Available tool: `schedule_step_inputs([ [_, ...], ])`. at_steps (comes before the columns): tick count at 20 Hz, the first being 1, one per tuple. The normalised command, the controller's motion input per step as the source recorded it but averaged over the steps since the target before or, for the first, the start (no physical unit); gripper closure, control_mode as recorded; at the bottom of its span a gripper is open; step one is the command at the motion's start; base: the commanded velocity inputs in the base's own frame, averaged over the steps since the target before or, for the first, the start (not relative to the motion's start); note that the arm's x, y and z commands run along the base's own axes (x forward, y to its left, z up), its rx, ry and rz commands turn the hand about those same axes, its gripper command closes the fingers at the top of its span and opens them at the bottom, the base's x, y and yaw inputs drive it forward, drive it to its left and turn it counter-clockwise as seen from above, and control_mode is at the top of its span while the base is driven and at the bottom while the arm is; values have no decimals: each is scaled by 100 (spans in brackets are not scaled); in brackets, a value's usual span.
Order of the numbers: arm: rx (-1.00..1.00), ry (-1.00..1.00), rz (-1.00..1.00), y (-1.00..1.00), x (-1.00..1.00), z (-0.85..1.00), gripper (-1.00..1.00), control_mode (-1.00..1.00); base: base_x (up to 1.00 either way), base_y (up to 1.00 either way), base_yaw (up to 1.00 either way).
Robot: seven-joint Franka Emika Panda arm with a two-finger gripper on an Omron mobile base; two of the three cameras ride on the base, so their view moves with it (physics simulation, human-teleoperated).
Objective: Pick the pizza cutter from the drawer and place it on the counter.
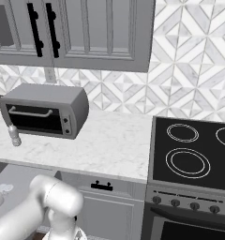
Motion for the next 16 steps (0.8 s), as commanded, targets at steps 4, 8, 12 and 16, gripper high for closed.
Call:
schedule_step_inputs([
  [4,0,0,0,-2,-30,67,100,-100,0,0,0],
  [8,0,0,0,0,-61,100,100,-100,0,0,0],
  [12,4,-6,0,-28,-43,100,100,-100,0,0,0],
  [16,10,-6,0,-74,-1,100,100,-100,0,0,0],
])
